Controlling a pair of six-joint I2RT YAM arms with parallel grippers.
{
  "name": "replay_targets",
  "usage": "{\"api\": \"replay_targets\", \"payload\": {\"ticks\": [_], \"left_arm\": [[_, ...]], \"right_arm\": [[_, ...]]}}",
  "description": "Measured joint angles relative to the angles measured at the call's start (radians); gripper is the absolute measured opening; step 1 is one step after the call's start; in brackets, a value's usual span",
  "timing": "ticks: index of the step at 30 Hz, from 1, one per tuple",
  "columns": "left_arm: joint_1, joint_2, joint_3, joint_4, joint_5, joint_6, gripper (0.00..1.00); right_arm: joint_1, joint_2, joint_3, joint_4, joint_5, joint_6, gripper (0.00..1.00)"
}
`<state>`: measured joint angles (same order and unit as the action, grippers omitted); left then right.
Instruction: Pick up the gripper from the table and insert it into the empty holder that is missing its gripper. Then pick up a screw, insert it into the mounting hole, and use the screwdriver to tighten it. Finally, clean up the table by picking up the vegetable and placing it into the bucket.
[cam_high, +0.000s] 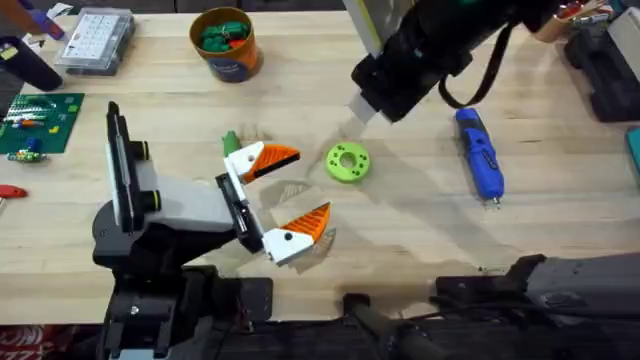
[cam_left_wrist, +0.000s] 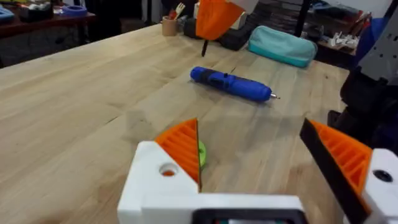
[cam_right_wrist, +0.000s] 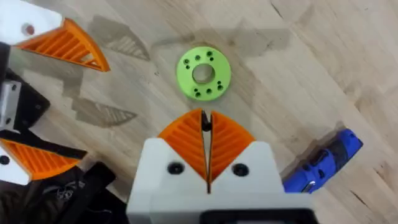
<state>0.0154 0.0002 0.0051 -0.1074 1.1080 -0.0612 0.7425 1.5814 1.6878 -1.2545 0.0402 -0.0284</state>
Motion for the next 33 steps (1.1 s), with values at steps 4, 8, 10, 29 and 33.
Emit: {"api": "replay_targets", "payload": {"ticks": [4,8,10,29,33], "left_arm": [[0.000,0.000,0.000,0.000,0.000,0.000,0.993],[0.000,0.000,0.000,0.000,0.000,0.000,0.993],[0.000,0.000,0.000,0.000,0.000,0.000,0.993],[0.000,0.000,0.000,0.000,0.000,0.000,0.993],[0.000,0.000,0.000,0.000,0.000,0.000,0.993]], "right_arm": [[0.000,0.000,0.000,0.000,0.000,-0.002,0.004],[0.000,0.013,0.035,-0.029,-0.001,-0.008,0.004],[0.003,0.032,0.080,-0.052,-0.001,-0.017,0.004],[0.118,0.282,0.481,-0.179,-0.003,-0.140,0.004],[0.167,0.282,0.490,-0.184,-0.003,-0.182,0.004]]}}
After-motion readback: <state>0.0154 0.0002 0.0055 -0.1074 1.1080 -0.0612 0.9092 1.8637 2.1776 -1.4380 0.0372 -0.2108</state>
